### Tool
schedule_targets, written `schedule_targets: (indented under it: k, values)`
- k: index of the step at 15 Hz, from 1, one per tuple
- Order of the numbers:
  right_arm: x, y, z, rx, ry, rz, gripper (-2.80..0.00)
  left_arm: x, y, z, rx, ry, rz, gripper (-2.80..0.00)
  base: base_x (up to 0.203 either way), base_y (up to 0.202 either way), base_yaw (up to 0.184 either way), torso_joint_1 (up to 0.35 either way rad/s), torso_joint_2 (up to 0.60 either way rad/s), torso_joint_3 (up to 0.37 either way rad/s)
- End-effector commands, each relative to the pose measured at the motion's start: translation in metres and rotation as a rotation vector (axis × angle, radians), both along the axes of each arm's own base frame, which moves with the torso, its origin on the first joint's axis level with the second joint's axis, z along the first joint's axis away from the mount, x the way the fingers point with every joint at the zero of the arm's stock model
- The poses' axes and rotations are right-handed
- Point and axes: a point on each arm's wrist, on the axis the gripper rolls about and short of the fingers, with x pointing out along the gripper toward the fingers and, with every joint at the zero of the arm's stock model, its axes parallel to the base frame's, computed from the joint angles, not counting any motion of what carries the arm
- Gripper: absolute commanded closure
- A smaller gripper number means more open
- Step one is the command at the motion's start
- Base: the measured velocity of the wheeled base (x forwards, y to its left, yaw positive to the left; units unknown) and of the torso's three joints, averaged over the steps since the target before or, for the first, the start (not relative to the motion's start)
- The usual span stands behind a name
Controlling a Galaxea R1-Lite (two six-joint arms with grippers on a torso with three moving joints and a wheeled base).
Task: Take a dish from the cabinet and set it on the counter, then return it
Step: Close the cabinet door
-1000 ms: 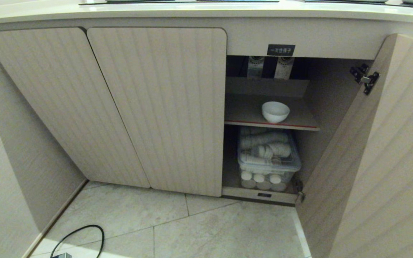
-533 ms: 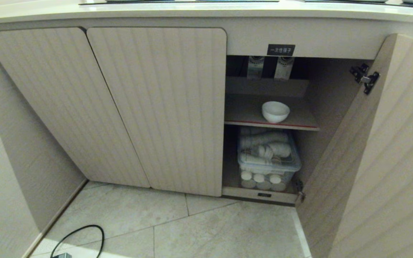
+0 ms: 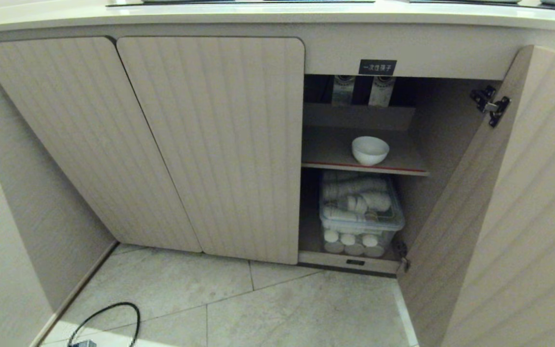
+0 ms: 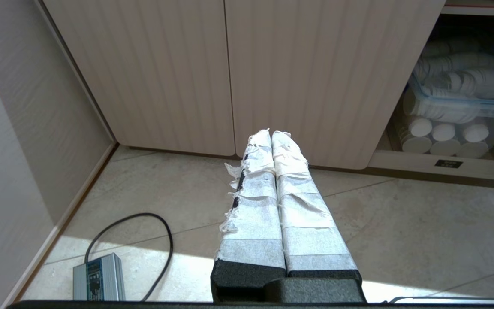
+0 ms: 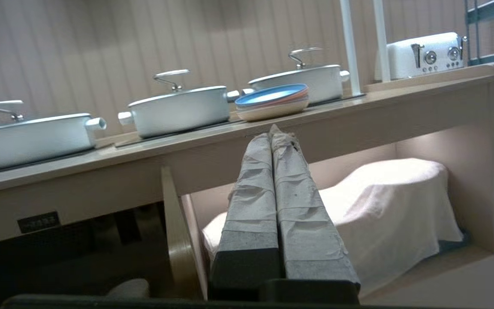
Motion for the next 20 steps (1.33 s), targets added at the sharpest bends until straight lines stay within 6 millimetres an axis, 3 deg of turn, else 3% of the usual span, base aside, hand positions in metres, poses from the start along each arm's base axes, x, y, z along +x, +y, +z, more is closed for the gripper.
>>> schedule_targets:
  k: [1, 6, 9, 15, 20]
  values:
    - [-0.006, -0.002, 0.009, 0.002, 0.026, -0.010, 0.00, 0.000, 0.000, 0.000, -0.001, 0.000, 0.000, 0.00, 0.000, 0.000, 0.000, 0.000, 0.00, 0.000]
    - [-0.020, -0.009, 0.022, 0.017, 0.201, -0.080, 0.00, 0.000, 0.000, 0.000, -0.001, -0.001, 0.000, 0.00, 0.000, 0.000, 0.000, 0.000, 0.00, 0.000]
    - [-0.014, -0.009, 0.029, 0.028, 0.307, -0.120, 0.00, 0.000, 0.000, 0.000, -0.001, 0.000, 0.000, 0.00, 0.000, 0.000, 0.000, 0.000, 0.00, 0.000]
    - [0.007, -0.013, 0.010, -0.011, 0.475, -0.091, 0.00, 0.000, 0.000, 0.000, -0.001, 0.000, 0.000, 0.00, 0.000, 0.000, 0.000, 0.000, 0.00, 0.000]
    - [0.015, -0.011, -0.009, -0.017, 0.659, -0.183, 0.00, 0.000, 0.000, 0.000, -0.001, 0.000, 0.000, 0.00, 0.000, 0.000, 0.000, 0.000, 0.00, 0.000]
